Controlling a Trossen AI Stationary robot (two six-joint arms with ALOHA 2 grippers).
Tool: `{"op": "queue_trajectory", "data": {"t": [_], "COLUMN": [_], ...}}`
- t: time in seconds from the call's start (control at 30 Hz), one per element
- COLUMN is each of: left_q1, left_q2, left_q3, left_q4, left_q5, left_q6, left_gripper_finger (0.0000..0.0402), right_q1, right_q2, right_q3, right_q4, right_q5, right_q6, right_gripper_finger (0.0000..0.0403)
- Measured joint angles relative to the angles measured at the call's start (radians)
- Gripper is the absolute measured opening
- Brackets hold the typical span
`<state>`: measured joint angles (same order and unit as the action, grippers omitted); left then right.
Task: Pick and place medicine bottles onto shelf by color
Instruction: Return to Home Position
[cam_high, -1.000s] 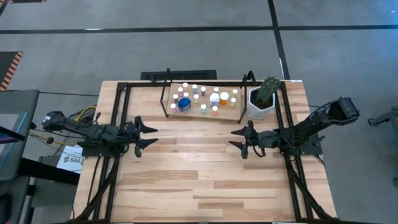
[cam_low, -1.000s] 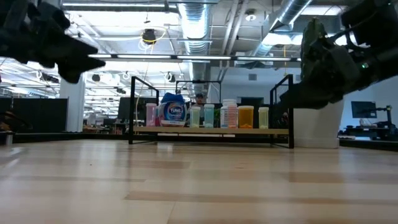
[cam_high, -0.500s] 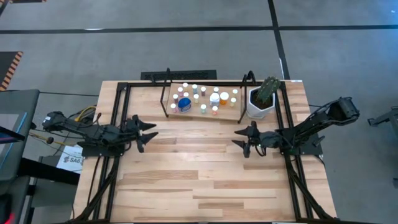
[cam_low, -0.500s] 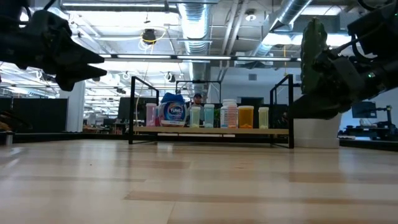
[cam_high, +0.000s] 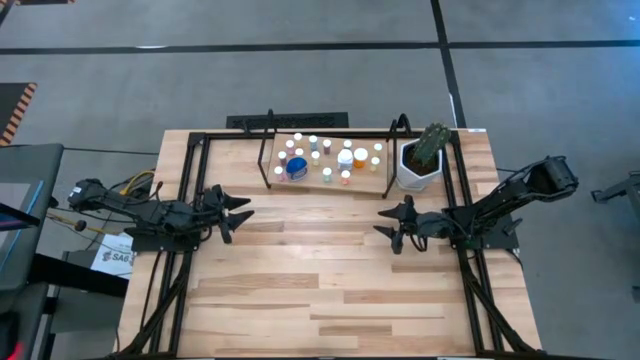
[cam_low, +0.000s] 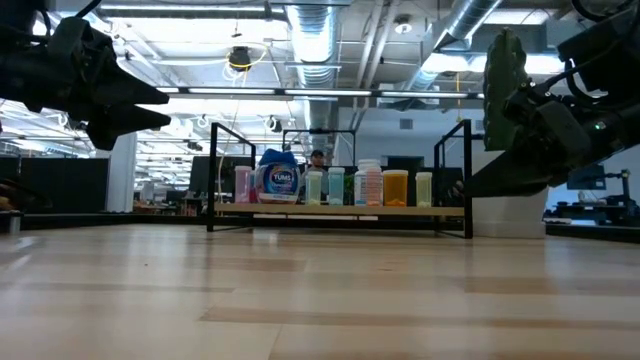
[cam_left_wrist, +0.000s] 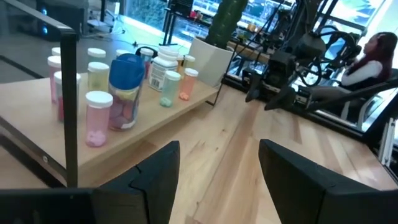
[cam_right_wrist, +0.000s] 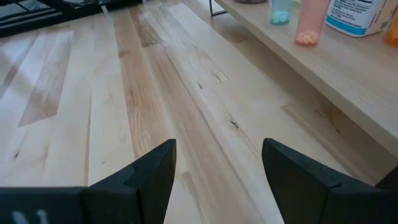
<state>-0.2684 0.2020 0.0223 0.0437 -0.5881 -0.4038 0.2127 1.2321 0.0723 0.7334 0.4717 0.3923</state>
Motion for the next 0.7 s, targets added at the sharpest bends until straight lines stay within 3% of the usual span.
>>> {"op": "queue_trajectory", "data": {"t": [0.4, 0.7], "left_q1": [0.0, 0.0], "left_q2": [0.0, 0.0], "left_q3": [0.001, 0.002], "left_q4": [-0.003, -0.003], "left_q5": [0.004, 0.005], "left_q6": [-0.006, -0.008], "left_gripper_finger": [0.0208, 0.0208], "right_q1": [0.0, -0.005], "right_q2": [-0.004, -0.217], "right_q3": [0.0, 0.001], "right_q4": [-0.007, -0.164], "right_q5": [-0.001, -0.002], "right_q6": [0.0, 0.001], "right_gripper_finger": [0.026, 0.026]}}
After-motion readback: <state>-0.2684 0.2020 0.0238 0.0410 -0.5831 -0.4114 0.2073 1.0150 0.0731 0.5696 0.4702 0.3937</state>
